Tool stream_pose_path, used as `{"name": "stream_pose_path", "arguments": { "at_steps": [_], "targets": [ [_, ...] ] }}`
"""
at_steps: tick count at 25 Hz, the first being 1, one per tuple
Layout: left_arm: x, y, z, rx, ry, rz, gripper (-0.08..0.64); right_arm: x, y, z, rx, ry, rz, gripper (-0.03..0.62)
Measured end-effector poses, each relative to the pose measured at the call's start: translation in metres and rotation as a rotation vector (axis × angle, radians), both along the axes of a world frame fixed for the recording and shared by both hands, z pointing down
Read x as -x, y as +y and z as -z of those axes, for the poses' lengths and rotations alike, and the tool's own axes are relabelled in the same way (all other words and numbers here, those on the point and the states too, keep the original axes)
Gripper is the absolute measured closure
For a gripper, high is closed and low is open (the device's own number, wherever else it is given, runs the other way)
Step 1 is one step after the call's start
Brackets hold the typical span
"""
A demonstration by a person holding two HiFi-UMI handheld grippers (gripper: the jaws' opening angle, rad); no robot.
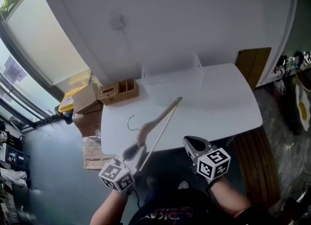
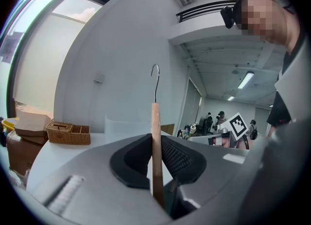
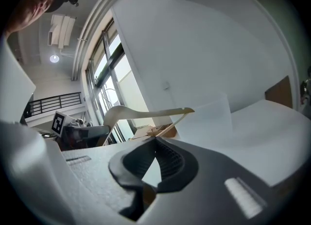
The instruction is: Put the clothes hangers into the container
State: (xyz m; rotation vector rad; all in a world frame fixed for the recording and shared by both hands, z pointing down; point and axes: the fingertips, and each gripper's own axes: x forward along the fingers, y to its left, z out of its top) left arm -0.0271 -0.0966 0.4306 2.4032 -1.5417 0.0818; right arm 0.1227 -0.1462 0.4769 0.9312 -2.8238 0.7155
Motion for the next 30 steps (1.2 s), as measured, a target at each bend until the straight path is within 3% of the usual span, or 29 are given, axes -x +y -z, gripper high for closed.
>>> {"name": "stream_pose_path", "arguments": {
  "at_steps": [15, 21, 30],
  "targets": [
    [0.032, -0.075, 0.015, -0.067, 0.000, -0.086, 0.502, 0.003, -0.036, -0.006, -0.020, 0.001, -0.138, 0.591],
    [0.085, -0.139, 0.027, -0.067, -0.015, -0.151, 0.502, 0.055, -0.087, 0.011, -0.029, 0.025, -0.189, 0.591],
    [0.123, -0.218, 0.037, -0.097, -0.096, -0.245, 0.502, 0.079, -0.131, 0.013, -0.034, 0.047, -0.283, 0.591]
  ]
}}
